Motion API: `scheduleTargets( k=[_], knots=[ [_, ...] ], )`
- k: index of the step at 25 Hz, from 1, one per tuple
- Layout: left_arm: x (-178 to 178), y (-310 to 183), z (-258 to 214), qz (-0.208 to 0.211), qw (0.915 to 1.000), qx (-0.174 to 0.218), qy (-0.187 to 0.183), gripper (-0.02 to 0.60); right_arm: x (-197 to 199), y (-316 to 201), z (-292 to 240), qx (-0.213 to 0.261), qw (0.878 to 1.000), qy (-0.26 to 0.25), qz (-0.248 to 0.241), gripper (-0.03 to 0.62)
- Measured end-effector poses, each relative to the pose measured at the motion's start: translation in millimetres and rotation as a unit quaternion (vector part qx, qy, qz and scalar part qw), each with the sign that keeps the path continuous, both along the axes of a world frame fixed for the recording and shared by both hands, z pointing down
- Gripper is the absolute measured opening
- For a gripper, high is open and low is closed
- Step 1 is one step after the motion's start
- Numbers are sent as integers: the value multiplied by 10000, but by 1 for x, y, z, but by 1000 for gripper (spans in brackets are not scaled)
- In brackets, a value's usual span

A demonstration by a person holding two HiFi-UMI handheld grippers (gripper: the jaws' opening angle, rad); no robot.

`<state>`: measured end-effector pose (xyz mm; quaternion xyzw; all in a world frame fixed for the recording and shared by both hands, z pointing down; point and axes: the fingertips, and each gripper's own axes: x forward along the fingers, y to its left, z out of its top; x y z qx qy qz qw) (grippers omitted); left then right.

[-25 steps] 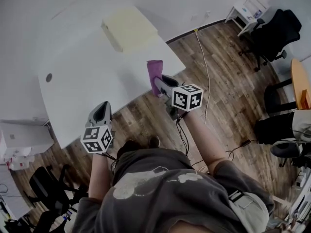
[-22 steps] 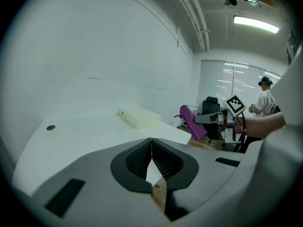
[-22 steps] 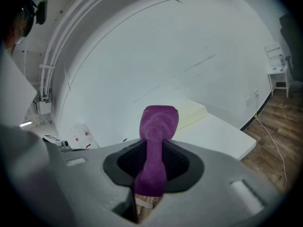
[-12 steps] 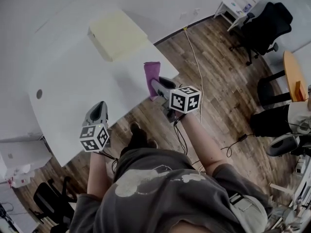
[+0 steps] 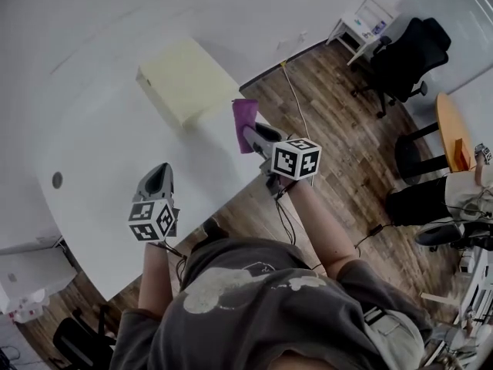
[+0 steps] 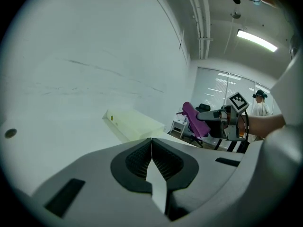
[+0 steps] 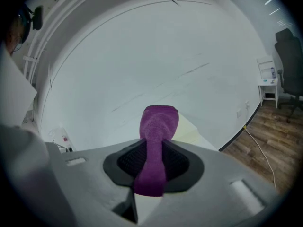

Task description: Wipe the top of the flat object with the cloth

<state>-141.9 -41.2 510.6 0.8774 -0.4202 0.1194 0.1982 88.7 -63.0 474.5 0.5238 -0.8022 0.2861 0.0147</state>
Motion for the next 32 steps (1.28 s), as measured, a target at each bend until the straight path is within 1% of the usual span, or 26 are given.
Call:
scheduleTargets(
  k=[4,7,9,11,13,17,22,27,30,32],
  knots=[
    [-11,-18,4,-1,10000,-14,-4,-2,-9,-20,2,-133,9999,82,-45,97],
    [-11,-26,2,105,9999,55,-69,-2,-12,-32,4,-185,9997,116,-52,97],
    [-9,-22,-2,111,9999,80,-56,-2,-12,-32,0,-175,9997,143,-81,97],
    [-10,-13,-5,48,9999,77,-48,-2,-13,-28,-4,-136,9997,149,-145,97],
    [-14,-14,-1,-32,10000,45,-61,-2,-16,-33,-4,-106,9996,147,-209,97],
    [-21,-49,13,-266,9996,-112,-56,-2,-19,-84,12,-220,9988,140,-405,97],
    [-6,-66,10,-532,9984,-136,-151,-2,-13,-126,11,-170,9973,-5,-709,97],
    [12,-89,9,-905,9955,-204,-211,-2,-15,-160,11,-162,9921,-125,-1236,97],
    [23,-104,11,-1100,9933,-271,-240,-2,-8,-178,12,-193,9898,-212,-1399,97],
    [31,-113,13,-1141,9926,-314,-275,-2,-3,-190,12,-188,9883,-228,-1497,97]
  ],
)
